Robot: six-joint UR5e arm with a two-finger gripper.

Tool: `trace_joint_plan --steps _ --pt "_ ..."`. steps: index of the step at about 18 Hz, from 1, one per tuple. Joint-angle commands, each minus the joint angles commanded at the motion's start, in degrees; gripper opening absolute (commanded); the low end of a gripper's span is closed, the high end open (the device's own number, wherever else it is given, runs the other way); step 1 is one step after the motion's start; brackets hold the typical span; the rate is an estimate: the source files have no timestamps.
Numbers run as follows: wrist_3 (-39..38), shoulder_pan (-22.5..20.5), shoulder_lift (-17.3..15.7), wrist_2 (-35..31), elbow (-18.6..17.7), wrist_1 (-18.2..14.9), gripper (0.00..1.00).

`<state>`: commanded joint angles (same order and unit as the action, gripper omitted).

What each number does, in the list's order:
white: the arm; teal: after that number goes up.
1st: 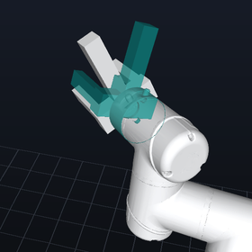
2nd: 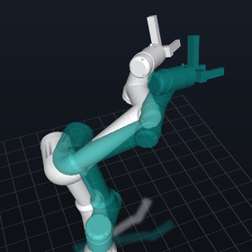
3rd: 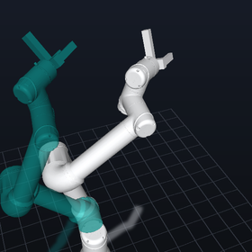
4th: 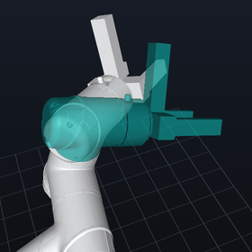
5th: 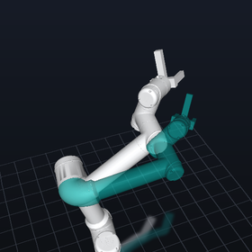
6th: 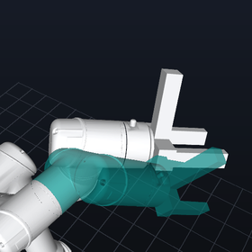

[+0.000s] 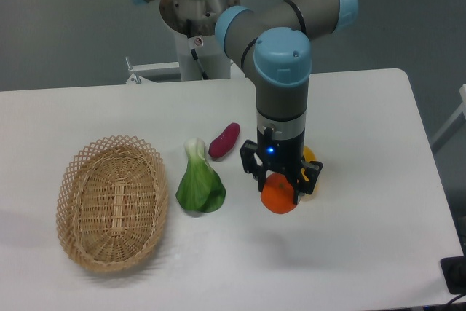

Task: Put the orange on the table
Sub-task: 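Hold the orange in the gripper just above the table, then move the held orange sideways toward the bok choy and lower it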

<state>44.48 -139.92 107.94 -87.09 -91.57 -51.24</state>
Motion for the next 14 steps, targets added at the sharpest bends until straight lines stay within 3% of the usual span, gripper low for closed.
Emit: trace_joint_plan --steps 3,7,14 --pt "-3.6 -0.3 -1.3 -1.1 -3.3 -0.3 0.7" --pt "-16.2 0.0 3.8 -2.3 -4.1 0.3 0.7" --pt "-17.1 0.7 7.5 -2.2 -7.3 0.7 0.7"
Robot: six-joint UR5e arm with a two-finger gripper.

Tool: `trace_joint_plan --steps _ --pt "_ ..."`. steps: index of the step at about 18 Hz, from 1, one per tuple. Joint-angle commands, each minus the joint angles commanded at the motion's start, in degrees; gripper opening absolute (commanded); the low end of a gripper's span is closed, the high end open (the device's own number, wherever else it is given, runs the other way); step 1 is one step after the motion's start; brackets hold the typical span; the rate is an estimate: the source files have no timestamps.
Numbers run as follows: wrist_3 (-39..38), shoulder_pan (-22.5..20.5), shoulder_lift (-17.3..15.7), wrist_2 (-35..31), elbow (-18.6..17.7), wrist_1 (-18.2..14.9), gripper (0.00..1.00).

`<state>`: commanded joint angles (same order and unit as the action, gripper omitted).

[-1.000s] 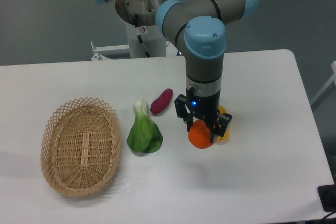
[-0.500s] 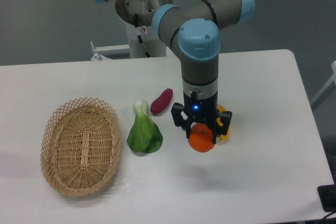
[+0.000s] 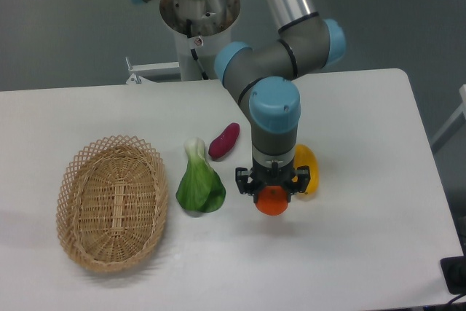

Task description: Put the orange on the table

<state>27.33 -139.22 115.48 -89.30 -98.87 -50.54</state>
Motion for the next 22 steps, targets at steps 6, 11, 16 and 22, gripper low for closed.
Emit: trace_joint_plan --steps 6,11,16,22 --pt "7.1 0.1 0.6 0.0 -0.6 0.0 0.71" --pt "7.2 0.1 1.0 -0.1 -0.4 -0.1 0.74" --pt "7.1 0.1 0.8 -0.5 -0.1 -0.1 1.0" --pt "7.2 0.1 0.4 -0.4 0.1 0.0 1.0"
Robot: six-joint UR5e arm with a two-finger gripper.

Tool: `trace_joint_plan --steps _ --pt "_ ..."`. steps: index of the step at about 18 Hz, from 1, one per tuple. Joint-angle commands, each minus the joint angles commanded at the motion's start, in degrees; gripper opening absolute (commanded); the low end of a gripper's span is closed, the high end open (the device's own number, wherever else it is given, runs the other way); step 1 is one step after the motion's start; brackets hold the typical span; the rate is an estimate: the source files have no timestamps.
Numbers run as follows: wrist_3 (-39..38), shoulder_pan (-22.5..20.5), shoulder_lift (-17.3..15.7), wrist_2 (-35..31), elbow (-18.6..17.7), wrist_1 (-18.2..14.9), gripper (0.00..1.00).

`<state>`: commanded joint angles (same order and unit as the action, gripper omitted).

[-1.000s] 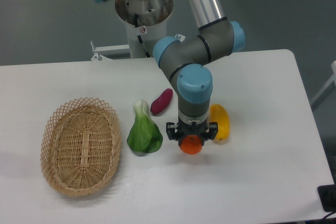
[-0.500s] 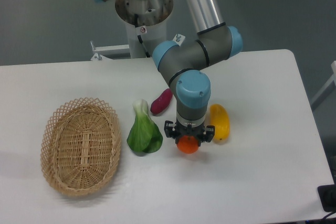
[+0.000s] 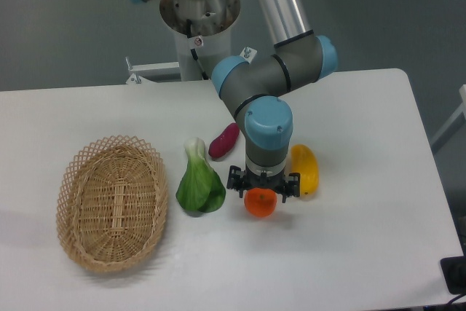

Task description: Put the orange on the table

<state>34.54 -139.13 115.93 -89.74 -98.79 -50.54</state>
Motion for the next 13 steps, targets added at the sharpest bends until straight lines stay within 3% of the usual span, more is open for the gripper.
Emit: trace_joint_plan --steps 13 --pt "0.0 -0.1 -0.3 0.0 0.1 0.1 1.0"
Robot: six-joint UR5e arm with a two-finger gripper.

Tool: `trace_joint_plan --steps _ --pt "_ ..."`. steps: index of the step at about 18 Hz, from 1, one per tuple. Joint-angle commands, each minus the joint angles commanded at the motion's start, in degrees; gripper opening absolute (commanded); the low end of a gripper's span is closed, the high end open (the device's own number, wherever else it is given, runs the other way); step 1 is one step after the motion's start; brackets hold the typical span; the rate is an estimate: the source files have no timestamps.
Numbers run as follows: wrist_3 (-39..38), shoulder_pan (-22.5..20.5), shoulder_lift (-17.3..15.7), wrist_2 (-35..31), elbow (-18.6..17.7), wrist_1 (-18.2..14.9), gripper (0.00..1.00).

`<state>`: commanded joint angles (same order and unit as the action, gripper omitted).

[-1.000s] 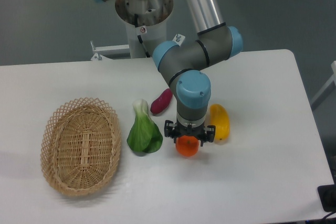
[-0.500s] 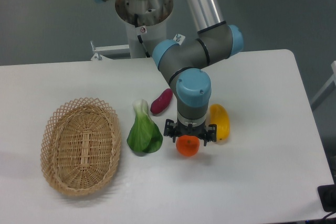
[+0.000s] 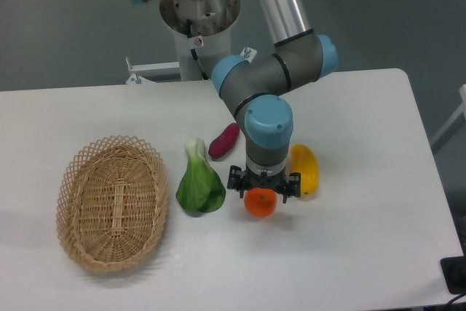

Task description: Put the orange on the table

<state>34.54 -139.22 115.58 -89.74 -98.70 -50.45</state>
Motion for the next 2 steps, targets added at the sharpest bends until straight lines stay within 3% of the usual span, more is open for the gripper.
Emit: trace_joint_plan --steps 2 --pt "0.0 0.1 0.0 0.0 0.5 -0.1 1.0"
